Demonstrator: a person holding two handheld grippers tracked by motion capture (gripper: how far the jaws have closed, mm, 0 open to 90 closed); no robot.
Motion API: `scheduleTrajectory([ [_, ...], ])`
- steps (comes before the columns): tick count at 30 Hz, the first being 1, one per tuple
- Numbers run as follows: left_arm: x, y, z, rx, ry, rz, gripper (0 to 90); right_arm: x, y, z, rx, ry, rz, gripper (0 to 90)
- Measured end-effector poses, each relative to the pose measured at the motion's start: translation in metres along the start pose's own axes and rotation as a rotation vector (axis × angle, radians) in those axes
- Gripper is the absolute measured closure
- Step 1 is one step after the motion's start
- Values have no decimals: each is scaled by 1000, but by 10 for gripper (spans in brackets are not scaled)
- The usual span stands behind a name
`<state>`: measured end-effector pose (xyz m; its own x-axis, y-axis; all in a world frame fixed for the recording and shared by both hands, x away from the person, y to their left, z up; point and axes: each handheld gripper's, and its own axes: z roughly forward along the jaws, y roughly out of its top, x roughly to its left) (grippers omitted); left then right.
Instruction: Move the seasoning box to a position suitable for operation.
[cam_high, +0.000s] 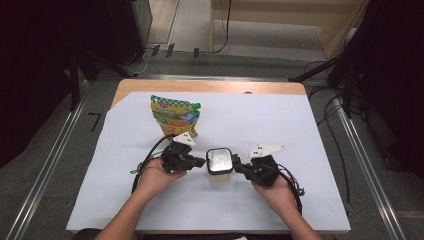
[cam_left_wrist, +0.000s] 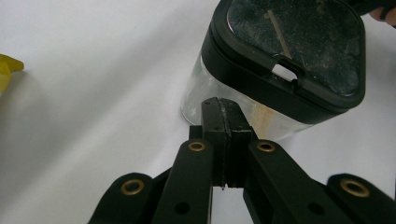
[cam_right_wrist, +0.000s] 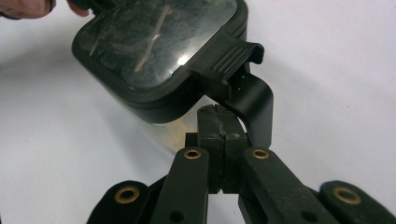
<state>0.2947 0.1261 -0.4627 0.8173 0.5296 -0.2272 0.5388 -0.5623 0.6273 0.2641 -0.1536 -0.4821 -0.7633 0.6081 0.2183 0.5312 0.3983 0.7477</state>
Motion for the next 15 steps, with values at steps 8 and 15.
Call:
scheduleTrajectory([
  [8,6,0,-2,-17,-27,0,866,2,1,-2,9,15,-11,900],
  [15,7,-2,-13,-49,-38,19,726,1,2,-12,9,19,-8,900],
])
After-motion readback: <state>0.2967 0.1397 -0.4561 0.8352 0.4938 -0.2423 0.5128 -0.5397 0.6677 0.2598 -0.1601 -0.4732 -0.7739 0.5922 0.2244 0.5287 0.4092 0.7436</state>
